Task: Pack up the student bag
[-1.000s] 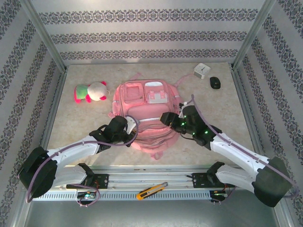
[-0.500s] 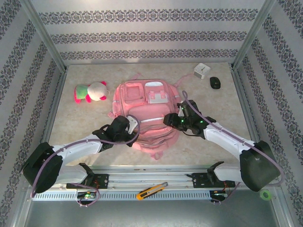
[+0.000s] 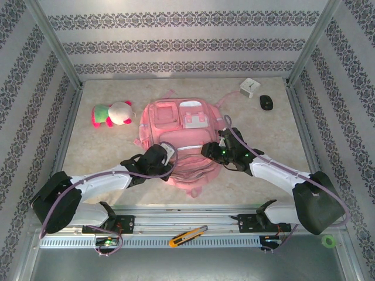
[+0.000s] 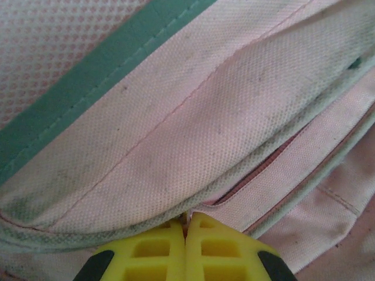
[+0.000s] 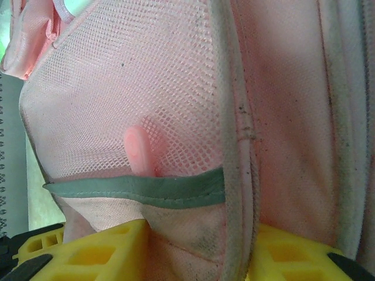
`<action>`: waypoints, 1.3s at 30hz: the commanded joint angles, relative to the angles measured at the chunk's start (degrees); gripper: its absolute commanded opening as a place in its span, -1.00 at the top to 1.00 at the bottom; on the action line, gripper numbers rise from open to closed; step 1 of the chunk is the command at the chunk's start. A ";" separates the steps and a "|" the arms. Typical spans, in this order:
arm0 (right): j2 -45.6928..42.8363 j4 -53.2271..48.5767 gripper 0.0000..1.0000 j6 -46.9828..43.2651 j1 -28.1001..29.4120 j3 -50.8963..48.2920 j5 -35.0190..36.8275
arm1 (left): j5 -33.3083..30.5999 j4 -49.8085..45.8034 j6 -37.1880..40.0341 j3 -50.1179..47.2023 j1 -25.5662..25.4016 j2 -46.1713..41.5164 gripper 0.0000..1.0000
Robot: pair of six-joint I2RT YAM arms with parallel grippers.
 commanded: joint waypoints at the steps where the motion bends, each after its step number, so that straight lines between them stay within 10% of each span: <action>1: 1.28 5.14 0.21 1.68 2.58 -0.15 -2.54 | -2.07 8.61 -1.85 4.63 -2.91 2.12 1.00; 39: 1.82 8.59 0.24 3.87 5.77 0.59 -1.24 | -1.72 21.70 -6.25 24.33 -11.93 27.10 0.98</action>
